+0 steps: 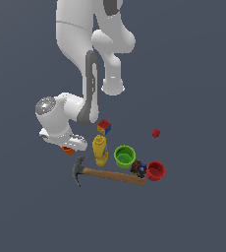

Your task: Pick up a designated object from a clutter of objects.

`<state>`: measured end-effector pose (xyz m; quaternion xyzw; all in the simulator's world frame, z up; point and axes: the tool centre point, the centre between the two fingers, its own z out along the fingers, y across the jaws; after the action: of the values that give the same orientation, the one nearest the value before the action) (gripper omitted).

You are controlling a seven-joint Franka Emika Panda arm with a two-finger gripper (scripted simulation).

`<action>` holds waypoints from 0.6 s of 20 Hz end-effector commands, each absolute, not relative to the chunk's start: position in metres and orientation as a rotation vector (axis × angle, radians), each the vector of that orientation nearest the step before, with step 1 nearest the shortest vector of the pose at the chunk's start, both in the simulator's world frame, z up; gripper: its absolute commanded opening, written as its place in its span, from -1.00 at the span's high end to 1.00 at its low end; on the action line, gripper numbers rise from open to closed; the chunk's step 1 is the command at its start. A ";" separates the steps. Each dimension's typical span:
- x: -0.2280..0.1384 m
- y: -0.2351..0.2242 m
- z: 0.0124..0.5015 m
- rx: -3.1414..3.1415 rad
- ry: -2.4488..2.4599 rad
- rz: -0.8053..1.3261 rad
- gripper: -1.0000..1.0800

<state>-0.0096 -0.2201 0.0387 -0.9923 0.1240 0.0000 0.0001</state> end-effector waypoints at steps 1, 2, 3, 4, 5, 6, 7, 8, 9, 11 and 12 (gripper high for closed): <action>-0.010 -0.220 0.038 -3.117 0.389 0.001 1.00; -0.010 -0.220 0.038 -3.117 0.389 0.001 1.00; -0.010 -0.220 0.038 -3.117 0.389 0.001 1.00; -0.010 -0.220 0.038 -3.117 0.389 0.001 1.00; -0.010 -0.220 0.038 -3.117 0.389 0.001 1.00; -0.010 -0.220 0.038 -3.117 0.389 0.001 1.00; -0.010 -0.220 0.038 -3.117 0.389 0.001 1.00; -0.009 -0.220 0.039 -3.117 0.389 -0.002 1.00; -0.009 -0.220 0.039 -3.117 0.389 -0.002 1.00; -0.009 -0.220 0.041 -3.117 0.389 -0.002 1.00; -0.008 -0.220 0.043 -3.117 0.389 -0.002 1.00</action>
<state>-0.0092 -0.2201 0.0404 -0.9923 0.1240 0.0003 0.0001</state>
